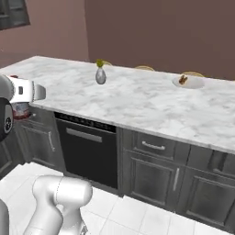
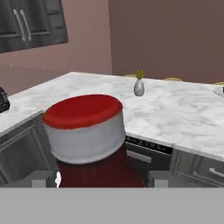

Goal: Move the hot dog bun to the plate on the dining table and place the condiment next to that plate. Then navigate to the fridge and take the sausage and place it on the plate as well.

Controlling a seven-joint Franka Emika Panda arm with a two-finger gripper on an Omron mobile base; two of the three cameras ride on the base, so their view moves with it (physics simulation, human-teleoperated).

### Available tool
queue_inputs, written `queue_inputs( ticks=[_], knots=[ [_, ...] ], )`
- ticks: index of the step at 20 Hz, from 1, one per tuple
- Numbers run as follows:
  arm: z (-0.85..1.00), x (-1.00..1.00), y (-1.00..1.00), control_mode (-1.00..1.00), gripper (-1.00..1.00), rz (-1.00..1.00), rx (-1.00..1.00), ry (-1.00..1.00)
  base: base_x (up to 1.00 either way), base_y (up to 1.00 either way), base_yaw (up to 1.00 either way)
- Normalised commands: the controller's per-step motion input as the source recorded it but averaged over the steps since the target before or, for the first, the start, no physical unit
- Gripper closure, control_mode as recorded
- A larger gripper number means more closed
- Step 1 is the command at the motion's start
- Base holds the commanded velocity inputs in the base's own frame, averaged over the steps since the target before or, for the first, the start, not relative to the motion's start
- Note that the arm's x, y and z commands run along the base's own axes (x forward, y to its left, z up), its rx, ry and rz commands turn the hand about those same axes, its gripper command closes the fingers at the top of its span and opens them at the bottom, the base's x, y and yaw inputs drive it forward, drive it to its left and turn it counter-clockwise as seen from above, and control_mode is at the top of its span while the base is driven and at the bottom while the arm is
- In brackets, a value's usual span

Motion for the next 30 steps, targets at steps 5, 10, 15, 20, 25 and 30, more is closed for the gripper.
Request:
queue_inputs(
  ticks=[5, 10, 15, 20, 25, 30],
  knots=[
    [0.00, 0.00, 0.00, 1.00, 1.00, 0.00, 0.00, 0.00, -0.03, -1.00, -0.52],
    [0.00, 0.00, 0.00, 1.00, 1.00, 0.00, 0.00, 0.00, 0.00, -1.00, -0.48],
    [0.00, 0.00, 0.00, 1.00, 1.00, 0.00, 0.00, 0.00, 0.00, -1.00, -0.39],
    [0.00, 0.00, 0.00, 1.00, 1.00, 0.00, 0.00, 0.00, 0.16, -1.00, -0.30],
    [0.00, 0.00, 0.00, 1.00, 1.00, 0.00, 0.00, 0.00, 0.41, -1.00, -0.17],
    [0.00, 0.00, 0.00, 1.00, 1.00, 0.00, 0.00, 0.00, 0.63, -1.00, -0.01]
  ],
)
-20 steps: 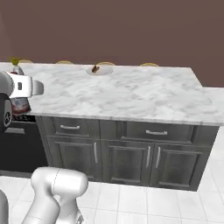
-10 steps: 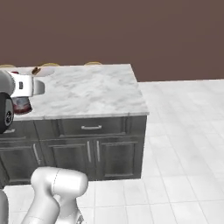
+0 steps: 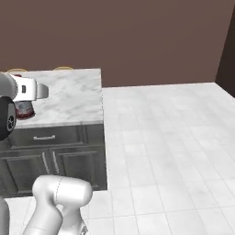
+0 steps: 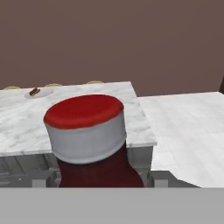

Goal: Move the hot dog bun to the plate on the dining table and place the condiment next to that plate. Then navigate to the fridge and take the sausage and place it on the plate as well.

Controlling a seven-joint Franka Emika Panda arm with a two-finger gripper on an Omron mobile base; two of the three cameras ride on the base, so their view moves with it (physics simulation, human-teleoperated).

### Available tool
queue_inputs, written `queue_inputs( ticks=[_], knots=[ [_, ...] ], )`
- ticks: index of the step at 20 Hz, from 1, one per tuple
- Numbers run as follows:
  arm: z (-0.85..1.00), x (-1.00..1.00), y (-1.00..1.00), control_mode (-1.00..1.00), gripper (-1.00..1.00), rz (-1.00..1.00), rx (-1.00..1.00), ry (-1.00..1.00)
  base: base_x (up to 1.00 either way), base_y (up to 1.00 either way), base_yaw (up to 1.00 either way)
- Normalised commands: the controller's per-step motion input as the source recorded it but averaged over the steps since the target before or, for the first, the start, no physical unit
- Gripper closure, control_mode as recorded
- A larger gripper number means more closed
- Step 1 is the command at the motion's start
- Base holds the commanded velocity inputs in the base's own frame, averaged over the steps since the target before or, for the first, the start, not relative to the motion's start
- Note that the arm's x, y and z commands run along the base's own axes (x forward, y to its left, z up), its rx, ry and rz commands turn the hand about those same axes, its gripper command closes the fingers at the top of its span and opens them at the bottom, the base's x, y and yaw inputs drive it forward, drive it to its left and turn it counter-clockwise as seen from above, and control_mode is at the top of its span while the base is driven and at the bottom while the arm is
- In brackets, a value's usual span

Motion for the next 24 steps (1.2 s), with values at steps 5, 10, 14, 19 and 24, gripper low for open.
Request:
queue_inputs(
  ticks=[5, 10, 14, 19, 24],
  knots=[
    [0.00, 0.00, 0.00, 1.00, 1.00, 0.00, 0.00, 0.00, 0.74, -1.00, 0.04],
    [0.00, 0.00, 0.00, 1.00, 1.00, 0.00, 0.00, 0.00, 0.92, -1.00, 0.18],
    [0.00, 0.00, 0.00, 1.00, 1.00, 0.00, 0.00, 0.00, 1.00, -1.00, 0.21],
    [0.00, 0.00, 0.00, 1.00, 1.00, 0.00, 0.00, 0.00, 1.00, -1.00, 0.23],
    [0.00, 0.00, 0.00, 1.00, 1.00, 0.00, 0.00, 0.00, 1.00, -0.91, 0.33]
  ],
)
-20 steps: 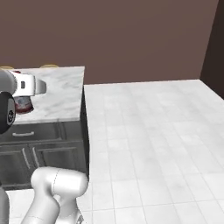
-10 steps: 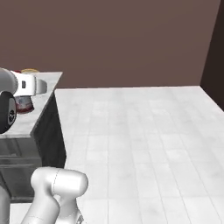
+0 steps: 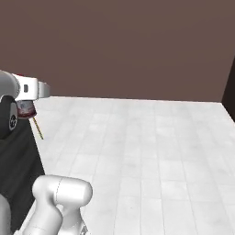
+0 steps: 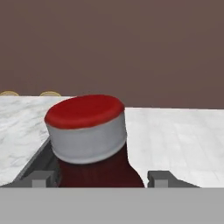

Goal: Move the hot dog bun to the plate on the dining table and place the condiment next to that plate. Then navigate to the fridge and take the sausage and place it on the plate as well.

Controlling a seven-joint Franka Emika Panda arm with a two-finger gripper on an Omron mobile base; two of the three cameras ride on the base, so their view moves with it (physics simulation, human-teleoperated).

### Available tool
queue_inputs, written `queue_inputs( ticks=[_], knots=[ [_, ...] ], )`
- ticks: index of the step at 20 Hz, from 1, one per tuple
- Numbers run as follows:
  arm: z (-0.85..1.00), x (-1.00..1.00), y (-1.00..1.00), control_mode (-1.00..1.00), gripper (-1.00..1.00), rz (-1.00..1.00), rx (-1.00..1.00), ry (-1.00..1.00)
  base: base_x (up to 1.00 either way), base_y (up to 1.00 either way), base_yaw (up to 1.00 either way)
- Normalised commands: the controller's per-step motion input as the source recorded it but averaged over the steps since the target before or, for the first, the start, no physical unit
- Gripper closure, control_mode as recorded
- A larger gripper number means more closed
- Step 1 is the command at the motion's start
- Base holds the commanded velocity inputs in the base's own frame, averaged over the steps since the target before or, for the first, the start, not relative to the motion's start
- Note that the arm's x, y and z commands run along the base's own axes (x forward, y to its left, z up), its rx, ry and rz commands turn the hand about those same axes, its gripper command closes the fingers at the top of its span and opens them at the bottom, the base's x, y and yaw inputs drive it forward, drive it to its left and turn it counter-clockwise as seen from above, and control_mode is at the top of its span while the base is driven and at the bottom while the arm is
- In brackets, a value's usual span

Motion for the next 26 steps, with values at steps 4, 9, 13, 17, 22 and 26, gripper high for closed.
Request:
queue_inputs(
  ticks=[4, 9, 13, 17, 22, 26],
  knots=[
    [0.00, 0.00, 0.00, 1.00, 1.00, 0.00, 0.00, 0.00, 1.00, -0.72, 0.41],
    [0.00, 0.00, 0.00, 1.00, 1.00, 0.00, 0.00, 0.00, 1.00, -0.59, 0.45],
    [0.00, 0.00, 0.00, 1.00, 1.00, 0.00, 0.00, 0.00, 1.00, -0.56, 0.45],
    [0.00, 0.00, 0.00, 1.00, 1.00, 0.00, 0.00, 0.00, 1.00, -0.58, 0.43],
    [0.00, 0.00, 0.00, 1.00, 1.00, 0.00, 0.00, 0.00, 1.00, -0.64, 0.43],
    [0.00, 0.00, 0.00, 1.00, 1.00, 0.00, 0.00, 0.00, 1.00, -0.65, 0.43]
  ],
)
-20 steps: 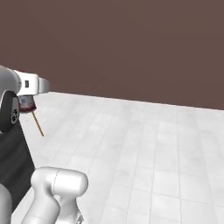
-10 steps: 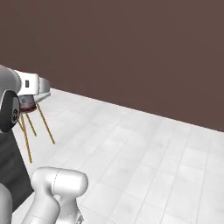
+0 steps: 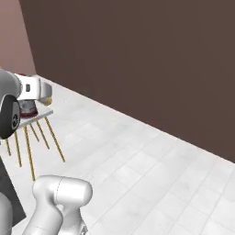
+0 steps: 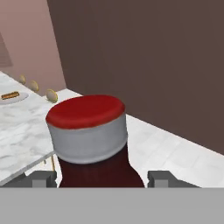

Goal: Move the hot dog bun to the plate on the dining table and place the condiment next to that plate. Then navigate to the fridge and take the sausage and place it on the plate as well.

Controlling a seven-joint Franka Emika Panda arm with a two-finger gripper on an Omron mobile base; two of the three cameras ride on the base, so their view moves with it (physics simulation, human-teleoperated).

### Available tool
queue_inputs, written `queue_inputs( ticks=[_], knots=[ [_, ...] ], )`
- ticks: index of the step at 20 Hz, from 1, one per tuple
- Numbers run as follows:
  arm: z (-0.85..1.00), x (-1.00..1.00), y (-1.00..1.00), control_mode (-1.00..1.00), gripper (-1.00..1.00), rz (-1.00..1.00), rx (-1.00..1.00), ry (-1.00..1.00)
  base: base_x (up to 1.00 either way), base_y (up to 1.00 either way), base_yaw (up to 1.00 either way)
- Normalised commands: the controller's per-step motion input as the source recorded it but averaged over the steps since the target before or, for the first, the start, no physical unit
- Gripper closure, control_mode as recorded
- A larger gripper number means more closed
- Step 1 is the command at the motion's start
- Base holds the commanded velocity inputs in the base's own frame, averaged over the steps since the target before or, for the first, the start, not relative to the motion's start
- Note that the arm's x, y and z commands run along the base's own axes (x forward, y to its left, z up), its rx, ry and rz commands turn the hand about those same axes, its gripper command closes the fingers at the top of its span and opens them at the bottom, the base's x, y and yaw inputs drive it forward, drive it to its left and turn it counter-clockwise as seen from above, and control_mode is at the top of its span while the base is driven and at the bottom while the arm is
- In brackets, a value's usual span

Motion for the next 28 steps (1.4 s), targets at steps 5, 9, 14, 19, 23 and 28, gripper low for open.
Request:
queue_inputs(
  ticks=[5, 9, 14, 19, 23, 28],
  knots=[
    [0.00, 0.00, 0.00, 1.00, 1.00, 0.00, 0.00, 0.00, 1.00, -0.67, 0.44],
    [0.00, 0.00, 0.00, 1.00, 1.00, 0.00, 0.00, 0.00, 0.99, -0.68, 0.45],
    [0.00, 0.00, 0.00, 1.00, 1.00, 0.00, 0.00, 0.00, 0.95, -0.66, 0.46],
    [0.00, 0.00, 0.00, 1.00, 1.00, 0.00, 0.00, 0.00, 0.91, -0.65, 0.47],
    [0.00, 0.00, 0.00, 1.00, 1.00, 0.00, 0.00, 0.00, 0.91, -0.61, 0.48],
    [0.00, 0.00, 0.00, 1.00, 1.00, 0.00, 0.00, 0.00, 0.90, -0.58, 0.49]
  ],
)
